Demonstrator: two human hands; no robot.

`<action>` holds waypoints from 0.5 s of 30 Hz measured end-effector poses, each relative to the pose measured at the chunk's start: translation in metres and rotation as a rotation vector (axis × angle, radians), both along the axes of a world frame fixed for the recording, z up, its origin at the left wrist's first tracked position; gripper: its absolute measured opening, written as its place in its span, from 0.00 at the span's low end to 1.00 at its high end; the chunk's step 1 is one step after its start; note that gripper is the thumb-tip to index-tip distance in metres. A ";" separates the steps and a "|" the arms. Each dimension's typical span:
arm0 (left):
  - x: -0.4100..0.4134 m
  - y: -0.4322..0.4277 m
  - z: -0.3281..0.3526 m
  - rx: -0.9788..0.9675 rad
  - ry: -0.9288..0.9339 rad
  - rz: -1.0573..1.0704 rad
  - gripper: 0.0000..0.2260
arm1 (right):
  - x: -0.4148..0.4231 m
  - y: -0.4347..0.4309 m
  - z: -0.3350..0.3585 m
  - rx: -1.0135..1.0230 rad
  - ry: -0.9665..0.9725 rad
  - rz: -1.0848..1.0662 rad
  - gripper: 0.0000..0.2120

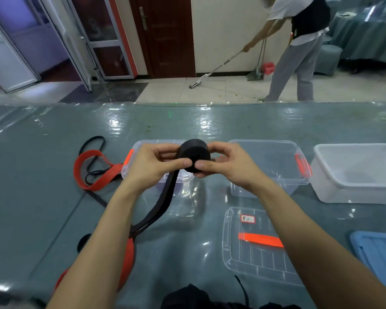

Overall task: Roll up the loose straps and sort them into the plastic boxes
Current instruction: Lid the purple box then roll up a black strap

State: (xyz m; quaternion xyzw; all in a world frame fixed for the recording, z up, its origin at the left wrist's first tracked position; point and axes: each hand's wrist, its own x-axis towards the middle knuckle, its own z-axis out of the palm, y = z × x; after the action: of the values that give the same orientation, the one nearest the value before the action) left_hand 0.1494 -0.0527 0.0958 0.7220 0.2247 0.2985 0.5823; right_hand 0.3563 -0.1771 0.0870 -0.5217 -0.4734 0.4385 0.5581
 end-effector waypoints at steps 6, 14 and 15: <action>0.000 0.010 0.023 0.262 0.385 -0.172 0.13 | 0.012 0.001 0.011 -0.100 -0.317 0.086 0.15; -0.001 0.003 -0.008 -0.045 0.001 -0.076 0.19 | 0.007 -0.008 0.005 0.138 0.035 -0.141 0.05; 0.000 -0.001 -0.016 -0.111 -0.041 -0.058 0.17 | 0.006 -0.008 0.003 0.150 0.063 -0.154 0.04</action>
State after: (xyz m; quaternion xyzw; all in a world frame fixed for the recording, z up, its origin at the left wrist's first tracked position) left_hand 0.1497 -0.0542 0.0800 0.6886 0.2079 0.2835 0.6342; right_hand 0.3627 -0.1848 0.0902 -0.4993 -0.4456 0.3738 0.6422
